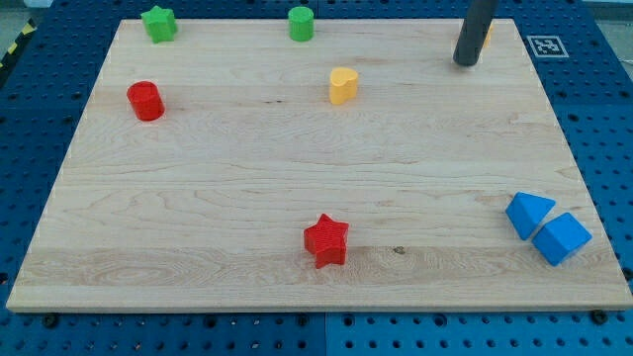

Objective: Point your arm towards bottom center

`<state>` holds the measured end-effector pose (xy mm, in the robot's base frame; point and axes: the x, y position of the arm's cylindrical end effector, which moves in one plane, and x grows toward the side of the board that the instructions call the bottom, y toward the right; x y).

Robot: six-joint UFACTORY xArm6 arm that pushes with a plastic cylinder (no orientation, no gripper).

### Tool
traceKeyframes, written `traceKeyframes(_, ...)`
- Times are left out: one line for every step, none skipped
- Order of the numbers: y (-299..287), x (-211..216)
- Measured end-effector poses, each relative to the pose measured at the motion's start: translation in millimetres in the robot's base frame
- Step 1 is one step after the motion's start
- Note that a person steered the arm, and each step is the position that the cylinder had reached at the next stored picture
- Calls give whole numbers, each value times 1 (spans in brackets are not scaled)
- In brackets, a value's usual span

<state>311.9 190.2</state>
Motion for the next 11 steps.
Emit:
traceKeyframes(-26, 54)
traceKeyframes(-25, 77)
traceKeyframes(-23, 84)
traceKeyframes(-23, 84)
traceKeyframes(-21, 78)
traceKeyframes(-9, 76)
traceKeyframes(-6, 76)
traceKeyframes(-20, 89)
traceKeyframes(-40, 123)
traceKeyframes(-68, 163)
traceKeyframes(-91, 199)
